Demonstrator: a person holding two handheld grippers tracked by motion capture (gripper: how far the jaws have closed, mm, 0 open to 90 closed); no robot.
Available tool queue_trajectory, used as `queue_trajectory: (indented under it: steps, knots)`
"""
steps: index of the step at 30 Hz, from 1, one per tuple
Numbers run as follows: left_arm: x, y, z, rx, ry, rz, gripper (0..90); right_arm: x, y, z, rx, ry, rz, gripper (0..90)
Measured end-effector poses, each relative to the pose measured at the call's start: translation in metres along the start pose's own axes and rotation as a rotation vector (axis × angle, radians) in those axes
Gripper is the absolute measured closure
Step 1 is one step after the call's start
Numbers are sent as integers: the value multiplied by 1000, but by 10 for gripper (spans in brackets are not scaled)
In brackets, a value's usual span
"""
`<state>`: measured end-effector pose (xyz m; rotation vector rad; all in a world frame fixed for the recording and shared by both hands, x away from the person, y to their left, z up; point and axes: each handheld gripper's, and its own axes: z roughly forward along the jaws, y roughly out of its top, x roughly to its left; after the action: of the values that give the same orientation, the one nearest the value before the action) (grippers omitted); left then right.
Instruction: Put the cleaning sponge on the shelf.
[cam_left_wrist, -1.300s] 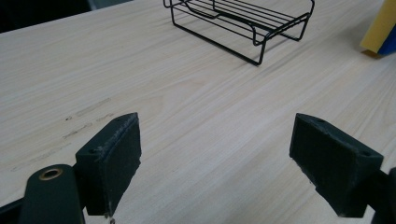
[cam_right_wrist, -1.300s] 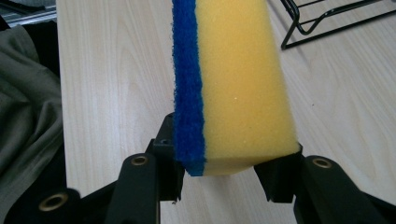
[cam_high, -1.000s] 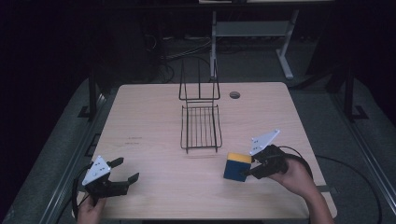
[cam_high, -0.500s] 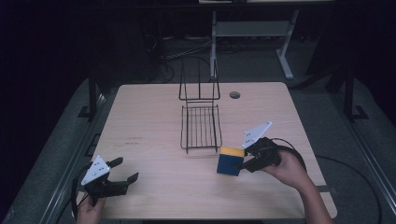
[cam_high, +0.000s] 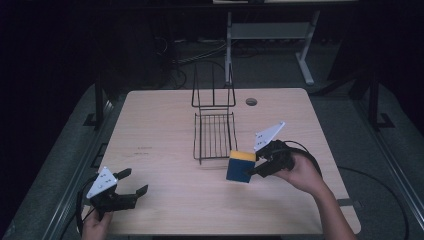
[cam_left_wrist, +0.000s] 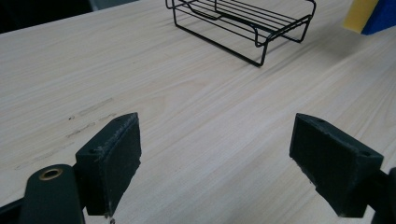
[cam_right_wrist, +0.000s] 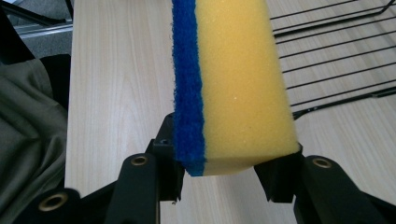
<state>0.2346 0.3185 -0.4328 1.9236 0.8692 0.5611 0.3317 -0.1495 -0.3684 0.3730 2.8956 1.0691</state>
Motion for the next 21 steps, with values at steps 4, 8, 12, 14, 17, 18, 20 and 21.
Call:
queue_trajectory:
  steps: [4, 8, 12, 14, 17, 18, 20, 21]
  knots:
    - [0, 0, 0, -1, 0, -2, 161, -1, 4, 3, -1, 8, -3, 562]
    - [0, 0, 0, 0, 1, 0, 161, -5, 9, 4, 3, 12, -3, 562]
    - [1, 0, -1, -1, 2, 1, 161, -9, 13, 5, 3, 17, -2, 562]
    - [1, 0, 0, -1, 2, 1, 161, -10, 14, 5, 6, 18, 0, 561]
    - [0, 0, 0, 0, 1, 1, 161, -13, 17, 7, 11, 20, -1, 561]
    - [0, 0, 0, 0, 1, 0, 161, -13, 18, 7, 12, 20, -4, 561]
    - [0, 0, -1, 1, 1, 2, 161, -15, 20, 7, 9, 23, 2, 561]
    - [0, 0, -1, 0, 2, 2, 161, -15, 20, 7, 8, 24, -1, 561]
